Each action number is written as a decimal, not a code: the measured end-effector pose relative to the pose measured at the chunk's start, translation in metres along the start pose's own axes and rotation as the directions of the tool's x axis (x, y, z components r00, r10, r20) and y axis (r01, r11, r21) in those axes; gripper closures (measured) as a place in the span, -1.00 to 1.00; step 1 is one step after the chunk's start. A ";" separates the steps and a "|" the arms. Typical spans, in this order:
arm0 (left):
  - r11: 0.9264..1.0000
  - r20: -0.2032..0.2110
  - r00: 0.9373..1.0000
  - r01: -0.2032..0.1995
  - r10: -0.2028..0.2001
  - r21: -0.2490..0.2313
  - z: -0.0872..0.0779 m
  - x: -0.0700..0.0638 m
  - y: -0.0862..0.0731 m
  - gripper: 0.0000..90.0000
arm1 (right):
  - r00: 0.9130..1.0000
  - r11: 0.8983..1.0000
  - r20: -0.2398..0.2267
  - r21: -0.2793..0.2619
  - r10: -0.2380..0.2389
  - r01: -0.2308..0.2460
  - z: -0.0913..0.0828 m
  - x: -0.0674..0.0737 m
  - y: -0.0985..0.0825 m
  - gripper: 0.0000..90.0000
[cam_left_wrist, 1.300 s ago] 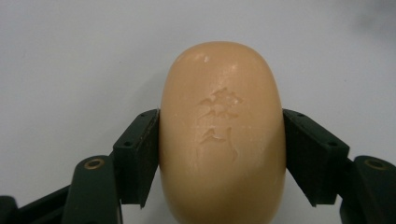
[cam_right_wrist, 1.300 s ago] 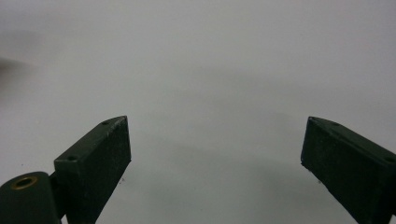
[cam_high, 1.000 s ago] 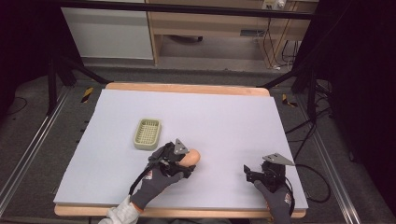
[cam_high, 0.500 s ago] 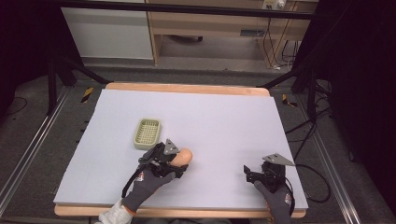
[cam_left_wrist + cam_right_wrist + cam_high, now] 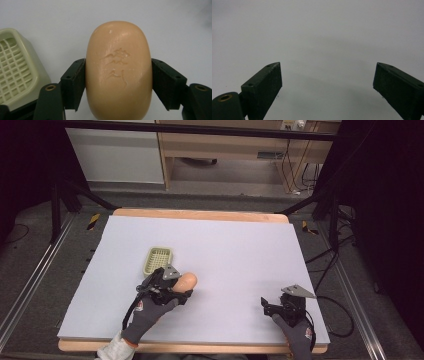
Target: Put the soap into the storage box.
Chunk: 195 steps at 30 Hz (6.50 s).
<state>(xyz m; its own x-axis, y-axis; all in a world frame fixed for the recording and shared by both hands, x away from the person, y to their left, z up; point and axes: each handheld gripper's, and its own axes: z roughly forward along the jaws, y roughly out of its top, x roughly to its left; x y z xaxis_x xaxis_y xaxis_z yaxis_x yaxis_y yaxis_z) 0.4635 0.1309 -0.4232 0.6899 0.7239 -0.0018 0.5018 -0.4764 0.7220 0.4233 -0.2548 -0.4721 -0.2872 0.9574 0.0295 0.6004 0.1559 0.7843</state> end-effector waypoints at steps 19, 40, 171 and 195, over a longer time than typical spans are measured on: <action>0.996 -0.057 0.995 0.074 -0.077 -0.055 -0.019 0.029 0.005 -0.29 | 1.000 1.000 0.000 0.003 -0.003 0.003 0.001 0.001 0.000 -0.80; 0.988 -0.116 0.983 0.133 -0.142 -0.077 -0.023 0.060 0.007 -0.29 | 1.000 1.000 0.003 0.002 -0.009 0.009 0.002 0.001 0.000 -0.81; 0.972 -0.159 0.963 0.199 -0.218 -0.127 -0.014 0.102 -0.014 -0.50 | 1.000 1.000 0.016 -0.001 0.006 -0.006 0.002 -0.001 0.001 -0.81; 0.969 -0.185 0.958 0.191 -0.219 -0.155 -0.044 0.081 -0.079 -0.64 | 0.998 0.999 0.050 -0.001 0.034 -0.034 0.000 -0.008 -0.001 -0.82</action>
<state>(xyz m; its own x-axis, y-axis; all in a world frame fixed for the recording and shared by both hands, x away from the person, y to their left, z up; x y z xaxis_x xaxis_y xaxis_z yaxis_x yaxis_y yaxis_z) 0.4566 0.2496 -0.4502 0.4546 0.8901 -0.0315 0.5371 -0.2457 0.8070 0.4251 -0.2623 -0.4728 -0.2291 0.9731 0.0253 0.6088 0.1230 0.7837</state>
